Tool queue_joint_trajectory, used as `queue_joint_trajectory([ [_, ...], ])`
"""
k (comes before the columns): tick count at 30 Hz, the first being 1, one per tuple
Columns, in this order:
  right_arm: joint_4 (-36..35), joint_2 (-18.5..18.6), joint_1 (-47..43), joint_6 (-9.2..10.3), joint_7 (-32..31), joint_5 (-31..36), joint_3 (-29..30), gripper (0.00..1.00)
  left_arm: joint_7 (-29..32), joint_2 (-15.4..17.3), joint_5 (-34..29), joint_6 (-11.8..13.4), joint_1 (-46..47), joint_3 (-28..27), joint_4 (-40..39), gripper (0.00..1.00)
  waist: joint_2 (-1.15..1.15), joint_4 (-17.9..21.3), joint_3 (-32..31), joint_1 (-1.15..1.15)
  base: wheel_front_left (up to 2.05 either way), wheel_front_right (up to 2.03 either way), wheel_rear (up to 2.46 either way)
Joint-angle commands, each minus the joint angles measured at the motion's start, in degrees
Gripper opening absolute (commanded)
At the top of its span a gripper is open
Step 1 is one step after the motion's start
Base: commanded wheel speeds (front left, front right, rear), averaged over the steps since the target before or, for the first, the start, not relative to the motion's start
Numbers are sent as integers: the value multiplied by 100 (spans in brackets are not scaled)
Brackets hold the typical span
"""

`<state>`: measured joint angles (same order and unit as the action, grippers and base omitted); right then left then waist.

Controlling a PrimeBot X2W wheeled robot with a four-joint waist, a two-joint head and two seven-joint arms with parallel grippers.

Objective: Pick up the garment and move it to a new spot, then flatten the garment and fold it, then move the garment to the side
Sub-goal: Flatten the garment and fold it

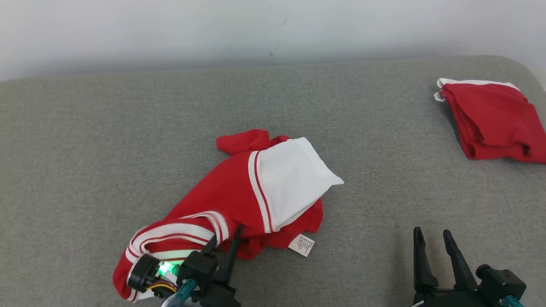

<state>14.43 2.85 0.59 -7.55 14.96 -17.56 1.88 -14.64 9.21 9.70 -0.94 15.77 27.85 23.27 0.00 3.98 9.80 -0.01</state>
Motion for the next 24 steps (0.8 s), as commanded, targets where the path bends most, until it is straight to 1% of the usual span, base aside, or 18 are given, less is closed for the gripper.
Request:
queue_joint_trajectory([
  [1, 10, -6, 28, 11, 20, -25, -4, 100, -44, -2, -39, -19, 96, 25, 64, 0, 0, -45, 15, 1, 0, 0, 0],
  [5, 24, -3, 48, 11, 20, -45, 7, 100, -51, -38, 33, -79, 235, 7, 63, 0, 0, -116, 24, 1, 0, 0, 0],
  [10, -8, -4, 46, 11, 20, -39, 25, 100, -60, -7, 297, -197, 440, -219, -354, 0, 0, -261, 46, 1, 0, 0, 0],
  [13, -1, -3, 91, 11, 20, -27, 34, 100, 44, 113, 413, -288, 680, -320, -630, 0, 0, -313, 81, 1, 0, 0, 0],
  [16, 22, -2, 178, 11, 20, -21, -3, 100, 230, 304, 432, -360, 1010, -392, -750, 0, 0, -304, 135, 1, 0, 0, 0],
  [17, 27, -2, 204, 11, 20, -20, -24, 100, 260, 314, 529, -399, 1121, -447, -773, 0, 0, -283, 157, 1, 0, 0, 0],
  [18, 37, -2, 249, 11, 20, -33, -58, 100, 360, 437, 603, -460, 1349, -521, -701, 0, 0, -209, 218, 1, 0, 0, 0],
  [21, 57, -2, 356, 11, 20, -56, -76, 100, 415, 649, 775, -520, 1719, -695, -473, 0, 0, -56, 339, 1, 0, 0, 0],
  [24, 49, -4, 436, 11, 20, -55, -62, 100, 375, 735, 959, -550, 1978, -834, -250, 0, 0, 48, 434, 1, 0, 0, 0],
])
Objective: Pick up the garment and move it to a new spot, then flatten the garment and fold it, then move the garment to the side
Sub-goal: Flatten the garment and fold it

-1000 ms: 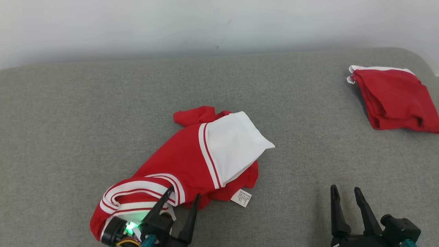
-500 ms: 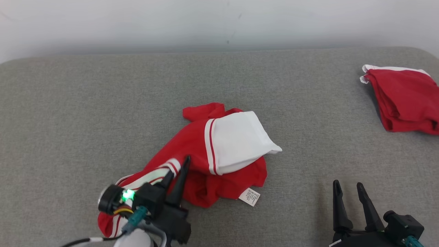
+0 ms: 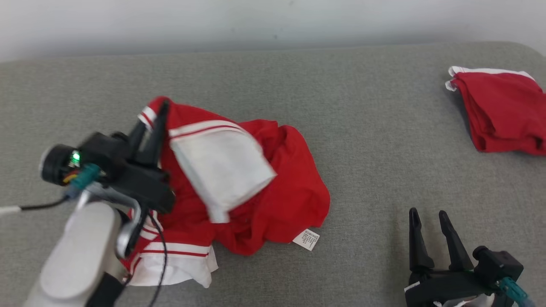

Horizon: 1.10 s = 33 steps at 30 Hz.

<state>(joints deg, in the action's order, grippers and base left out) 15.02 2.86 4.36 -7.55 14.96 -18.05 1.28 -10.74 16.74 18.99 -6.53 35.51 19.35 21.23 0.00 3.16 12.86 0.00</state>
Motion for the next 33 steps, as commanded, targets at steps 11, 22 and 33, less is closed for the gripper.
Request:
queue_joint_trajectory([
  [11, -37, -6, 300, 11, 20, -105, -68, 100, -336, 540, 299, -26, 967, -493, 1484, 0, 0, 644, 635, 0, 0, 0, 0],
  [22, 36, -5, 254, 11, 20, -93, -47, 100, -456, 503, 206, -71, 1161, -436, 2397, 100, 0, 510, 423, 0, 0, 0, 0],
  [33, 64, -3, -92, 11, 20, -11, 12, 100, -451, 419, 196, 63, 26, -727, 1436, 100, 0, -74, -94, 0, 0, 0, 0],
])
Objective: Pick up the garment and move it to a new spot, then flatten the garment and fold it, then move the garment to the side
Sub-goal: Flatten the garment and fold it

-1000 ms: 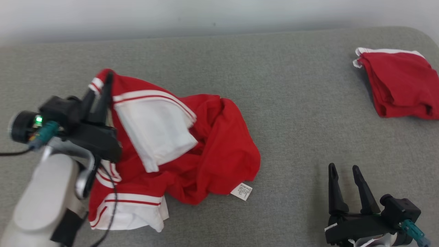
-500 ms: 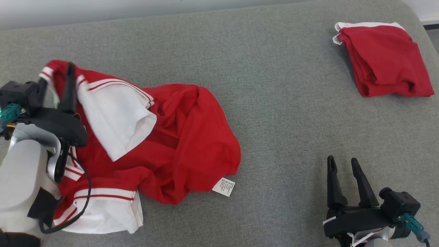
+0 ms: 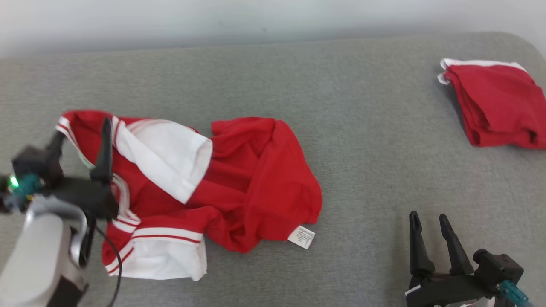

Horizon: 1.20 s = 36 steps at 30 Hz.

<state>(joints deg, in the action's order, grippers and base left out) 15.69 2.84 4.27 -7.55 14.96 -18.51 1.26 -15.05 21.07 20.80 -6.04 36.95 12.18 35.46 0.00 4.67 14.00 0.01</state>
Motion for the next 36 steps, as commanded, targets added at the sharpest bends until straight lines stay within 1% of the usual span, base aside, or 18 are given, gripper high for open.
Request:
queue_joint_trajectory([
  [1, 5, -4, -115, 11, 20, 51, -18, 100, -8, 17, 12, 9, -217, 9, -2, 100, 0, -262, -242, -1, 0, 0, 0],
  [3, 6, -2, -126, 11, 20, 57, -24, 100, -11, 80, 90, -30, -271, -14, -44, 100, 0, -323, -288, -1, 0, 0, 0],
  [6, 20, 0, -184, 11, 20, 57, 17, 100, 88, 16, 202, -52, -538, 83, -34, 100, 0, -413, -356, -1, 0, 0, 0],
  [8, 28, -3, -180, 11, 20, 67, -29, 100, 143, 133, 205, -88, -564, 122, -29, 100, 0, -418, -370, -1, 0, 0, 0],
  [10, 24, 0, -175, 11, 20, 43, -45, 100, 139, 103, 257, -101, -669, 144, -125, 100, 0, -406, -393, -1, 0, 0, 0],
  [15, 20, -1, -213, 11, 20, -23, -72, 100, 107, 111, 246, -12, -984, 170, -435, 100, 0, -349, -397, -1, 0, 0, 0],
  [16, 18, -5, -221, 11, 19, -27, -77, 100, 89, 54, 269, -2, -1071, 179, -551, 100, 0, -334, -392, -1, 0, 0, 0],
  [19, 18, 6, -261, 11, 20, -76, -27, 100, 65, -227, 223, 148, -1486, 340, -1031, 100, 0, -321, -382, -1, 0, 0, 0],
  [25, -3, 1, -294, 11, 20, -67, 28, 100, 117, -636, 177, 369, -2298, 719, -1752, 100, 0, -349, -326, -1, 0, 0, 0],
  [29, -22, -3, -236, 11, 20, -31, 93, 100, 143, -756, 183, 546, -2784, 833, -2144, 100, 0, -387, -283, -1, 0, 0, 0],
  [36, -48, -4, -252, 11, 20, 2, 181, 100, 272, -731, 253, 813, -3429, 849, -2707, 100, 0, -517, -211, -1, 0, 0, 0],
])
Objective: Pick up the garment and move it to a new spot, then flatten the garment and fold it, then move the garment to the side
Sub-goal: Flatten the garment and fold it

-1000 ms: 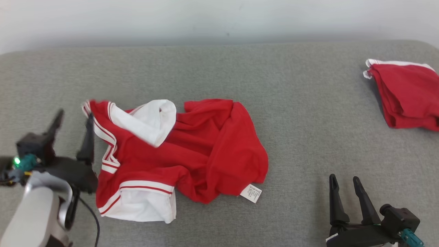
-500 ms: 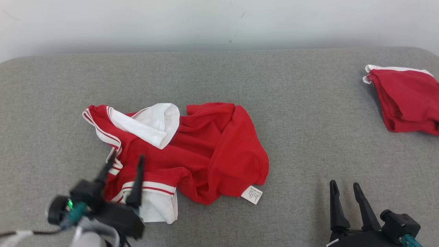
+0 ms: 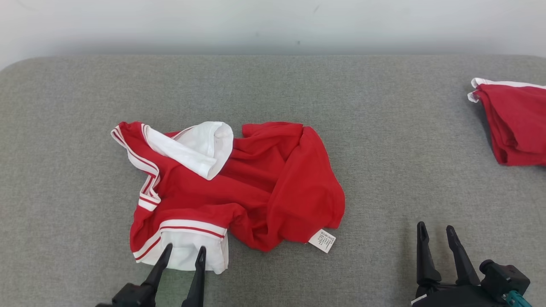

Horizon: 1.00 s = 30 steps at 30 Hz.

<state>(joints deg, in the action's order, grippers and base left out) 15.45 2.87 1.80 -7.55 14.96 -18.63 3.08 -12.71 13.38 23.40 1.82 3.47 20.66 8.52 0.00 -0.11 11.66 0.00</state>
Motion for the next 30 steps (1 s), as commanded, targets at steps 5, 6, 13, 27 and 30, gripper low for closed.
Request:
queue_joint_trajectory([
  [5, 7, -5, 41, 11, 20, 5, -37, 100, 148, 54, 71, 146, -252, -39, 36, 100, 0, -69, 35, 0, 0, 0, 0],
  [6, 15, -5, 51, 11, 20, 3, -46, 100, 176, 63, 75, 159, -279, -40, 95, 100, 0, -62, 35, 0, 0, 0, 0],
  [13, 52, -5, 44, 11, 20, -18, -99, 100, 304, -187, 377, 23, -118, 41, 809, 100, 0, 100, -16, 0, 0, 0, 0],
  [27, 60, -3, -248, 11, 20, 73, -66, 100, -29, -325, 945, -300, 37, -397, 1727, 0, 0, -94, -454, 0, 0, 0, 0],
  [30, 53, -4, -346, 11, 20, 95, -63, 100, 545, -13, 1347, -301, -251, -668, 1362, 0, 0, -198, -539, 0, 0, 0, 0],
])
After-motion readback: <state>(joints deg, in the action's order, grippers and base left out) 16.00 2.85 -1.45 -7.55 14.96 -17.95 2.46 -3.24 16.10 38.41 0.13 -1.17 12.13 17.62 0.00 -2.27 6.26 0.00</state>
